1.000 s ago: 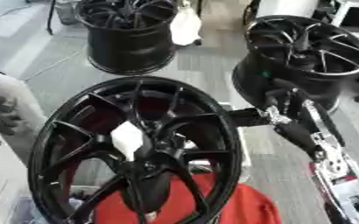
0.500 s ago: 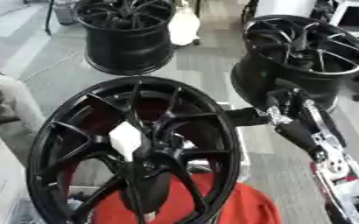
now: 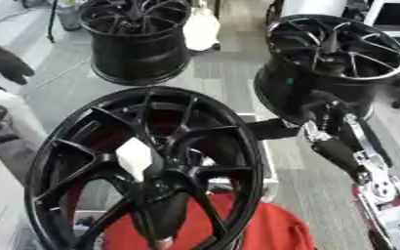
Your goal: Pull the pin out of the wheel hub.
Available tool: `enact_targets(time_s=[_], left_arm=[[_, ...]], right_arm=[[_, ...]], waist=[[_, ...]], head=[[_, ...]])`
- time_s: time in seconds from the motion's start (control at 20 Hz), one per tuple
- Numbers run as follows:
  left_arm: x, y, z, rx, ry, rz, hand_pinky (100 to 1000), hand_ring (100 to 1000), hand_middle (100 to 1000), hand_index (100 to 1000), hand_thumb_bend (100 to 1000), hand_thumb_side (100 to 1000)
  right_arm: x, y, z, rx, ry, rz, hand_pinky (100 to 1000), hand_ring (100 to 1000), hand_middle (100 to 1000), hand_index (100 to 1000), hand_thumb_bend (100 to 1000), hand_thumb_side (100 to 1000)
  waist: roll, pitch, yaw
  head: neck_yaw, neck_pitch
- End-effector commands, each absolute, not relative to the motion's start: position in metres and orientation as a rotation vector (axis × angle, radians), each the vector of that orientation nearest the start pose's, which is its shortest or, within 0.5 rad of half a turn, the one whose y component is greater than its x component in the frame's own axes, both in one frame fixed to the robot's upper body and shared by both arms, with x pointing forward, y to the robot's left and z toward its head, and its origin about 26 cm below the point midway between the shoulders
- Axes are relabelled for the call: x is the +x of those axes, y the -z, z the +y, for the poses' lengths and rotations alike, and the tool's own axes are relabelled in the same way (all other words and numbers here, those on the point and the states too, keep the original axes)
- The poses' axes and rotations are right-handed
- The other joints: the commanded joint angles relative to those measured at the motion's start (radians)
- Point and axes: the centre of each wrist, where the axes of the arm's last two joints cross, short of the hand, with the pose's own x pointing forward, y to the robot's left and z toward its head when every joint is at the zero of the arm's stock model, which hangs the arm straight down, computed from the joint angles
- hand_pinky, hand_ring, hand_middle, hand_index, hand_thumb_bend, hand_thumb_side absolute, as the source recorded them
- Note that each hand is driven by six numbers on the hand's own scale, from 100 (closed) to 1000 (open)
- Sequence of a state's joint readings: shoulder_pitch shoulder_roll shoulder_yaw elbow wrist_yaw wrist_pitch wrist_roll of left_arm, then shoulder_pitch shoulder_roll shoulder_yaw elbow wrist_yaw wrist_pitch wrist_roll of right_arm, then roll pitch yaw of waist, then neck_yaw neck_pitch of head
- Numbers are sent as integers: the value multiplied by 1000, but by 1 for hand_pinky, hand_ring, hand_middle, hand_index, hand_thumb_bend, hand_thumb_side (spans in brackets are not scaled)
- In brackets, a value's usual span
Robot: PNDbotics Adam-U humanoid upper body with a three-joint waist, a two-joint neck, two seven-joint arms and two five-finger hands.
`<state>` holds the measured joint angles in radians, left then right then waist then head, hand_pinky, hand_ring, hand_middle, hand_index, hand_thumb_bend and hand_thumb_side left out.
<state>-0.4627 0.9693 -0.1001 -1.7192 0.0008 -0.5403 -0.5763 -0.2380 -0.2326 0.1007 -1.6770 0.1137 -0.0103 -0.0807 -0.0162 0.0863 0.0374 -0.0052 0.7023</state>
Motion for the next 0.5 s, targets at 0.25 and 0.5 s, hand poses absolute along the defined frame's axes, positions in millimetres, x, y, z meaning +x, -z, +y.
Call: enact_targets(time_s=[0.25,0.5], left_arm=[[364,-275,317,-249,-2790,1808,758,771,820,902,255,451],[386,-242,273,-151,-2793,1522,770,784,842,910,315,434]], right_arm=[[329,-100,-244,-222,-382,-1937,649,629,695,903,100,344],[328,-98,-244,-216,-391,-1933,649,629,695,903,100,344]], waist=[[13,-20,-14],[21,-21,-26]], head=[[18,4],[32,10]])
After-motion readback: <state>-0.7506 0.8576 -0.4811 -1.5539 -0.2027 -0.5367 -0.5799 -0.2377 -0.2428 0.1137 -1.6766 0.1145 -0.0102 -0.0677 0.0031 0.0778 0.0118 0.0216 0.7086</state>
